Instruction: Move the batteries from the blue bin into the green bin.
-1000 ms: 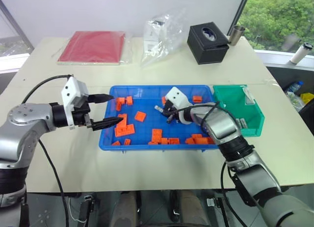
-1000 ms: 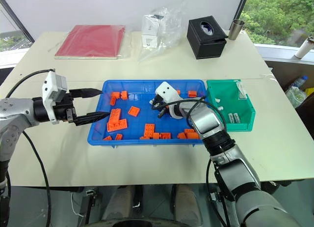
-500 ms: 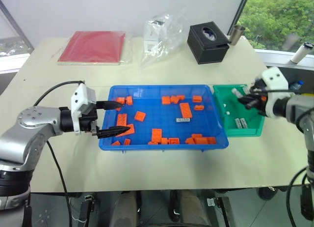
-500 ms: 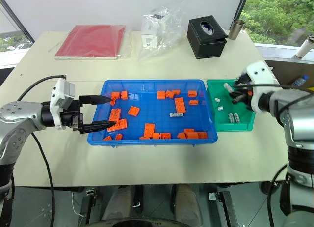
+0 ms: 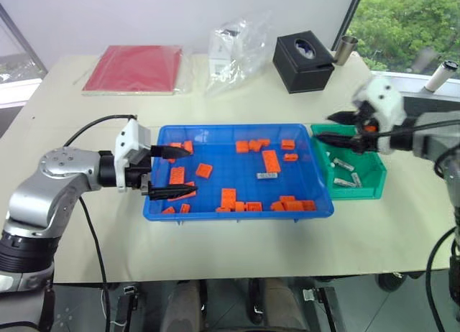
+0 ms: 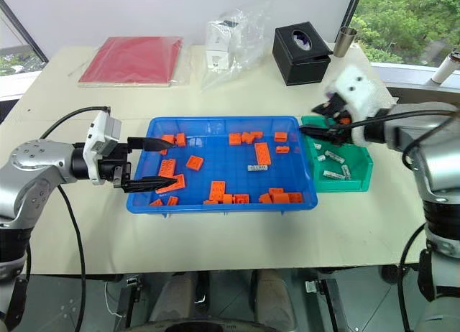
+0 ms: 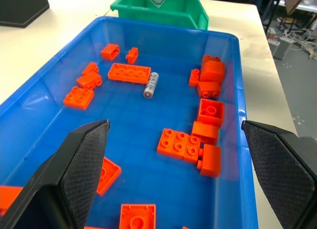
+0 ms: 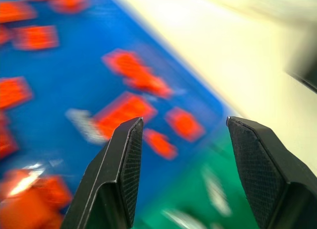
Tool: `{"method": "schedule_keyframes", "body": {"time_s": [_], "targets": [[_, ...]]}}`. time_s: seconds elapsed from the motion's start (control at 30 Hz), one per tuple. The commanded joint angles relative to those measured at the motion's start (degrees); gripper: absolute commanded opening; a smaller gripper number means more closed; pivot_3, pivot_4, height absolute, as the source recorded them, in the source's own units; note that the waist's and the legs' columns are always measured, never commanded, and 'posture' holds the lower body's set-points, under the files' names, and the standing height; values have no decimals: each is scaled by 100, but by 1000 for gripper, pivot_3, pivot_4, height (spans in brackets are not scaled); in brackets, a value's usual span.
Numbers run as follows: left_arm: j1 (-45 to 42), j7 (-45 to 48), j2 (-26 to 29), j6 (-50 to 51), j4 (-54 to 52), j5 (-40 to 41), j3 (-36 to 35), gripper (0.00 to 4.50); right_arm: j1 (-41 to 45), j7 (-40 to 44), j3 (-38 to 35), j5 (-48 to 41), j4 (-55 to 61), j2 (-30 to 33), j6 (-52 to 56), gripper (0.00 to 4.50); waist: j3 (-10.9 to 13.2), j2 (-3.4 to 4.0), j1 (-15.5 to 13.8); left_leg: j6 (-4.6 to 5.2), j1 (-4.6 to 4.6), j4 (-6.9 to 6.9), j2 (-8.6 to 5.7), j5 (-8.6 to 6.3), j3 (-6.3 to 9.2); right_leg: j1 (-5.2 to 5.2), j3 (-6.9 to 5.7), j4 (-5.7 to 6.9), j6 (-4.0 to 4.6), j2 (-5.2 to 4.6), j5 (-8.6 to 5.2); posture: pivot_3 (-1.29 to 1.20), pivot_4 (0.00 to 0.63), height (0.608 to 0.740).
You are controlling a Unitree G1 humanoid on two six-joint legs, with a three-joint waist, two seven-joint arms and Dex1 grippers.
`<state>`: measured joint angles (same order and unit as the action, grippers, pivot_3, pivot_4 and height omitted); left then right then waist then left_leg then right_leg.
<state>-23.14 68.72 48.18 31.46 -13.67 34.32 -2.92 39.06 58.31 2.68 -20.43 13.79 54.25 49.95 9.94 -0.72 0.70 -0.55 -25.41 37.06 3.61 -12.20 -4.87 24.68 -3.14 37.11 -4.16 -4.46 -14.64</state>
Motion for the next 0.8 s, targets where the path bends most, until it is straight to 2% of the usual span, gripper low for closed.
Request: {"method": "schedule_keyframes", "body": {"time_s": [0.03, 0.17, 0.27, 0.7, 0.8], "targets": [[-3, 16, 39, -78, -205, 17, -55, 4500, 364, 541, 935, 276, -236, -261, -568, 2727, 0, 0, -2, 0, 0, 3, 0, 0, 0, 0, 0, 0, 5, 0, -2, 0, 150, 736], [121, -60, 91, -29, -364, 56, -160, 4500, 638, 858, 1788, 911, -1001, -577, -1372, 2727, 1, -2, -14, 0, -3, 10, -3, 0, -3, -1, 0, 1, 17, -6, -9, 0, 150, 736], [264, -137, 141, 11, -483, 87, -291, 4500, 794, 1013, 2132, 1226, -1475, -841, -1763, 2727, 1, -1, -2, 0, -4, 10, -4, 0, -5, -1, 0, 1, 2, -6, -1, 0, 150, 736], [568, -444, 220, 181, -824, 245, -569, 4500, 940, 1353, 2554, 2176, -3044, -1523, -2907, 2727, 1, -1, -8, -1, -2, 10, -3, 1, -4, -1, -2, 8, -4, -2, 2, 0, 150, 736], [549, -441, 235, 184, -803, 256, -582, 4500, 896, 1345, 2507, 2243, -3166, -1608, -2954, 1826, 0, -2, -3, -1, 4, 9, -3, 1, -3, -6, -2, 8, -4, -2, 3, 0, 150, 736]]}}
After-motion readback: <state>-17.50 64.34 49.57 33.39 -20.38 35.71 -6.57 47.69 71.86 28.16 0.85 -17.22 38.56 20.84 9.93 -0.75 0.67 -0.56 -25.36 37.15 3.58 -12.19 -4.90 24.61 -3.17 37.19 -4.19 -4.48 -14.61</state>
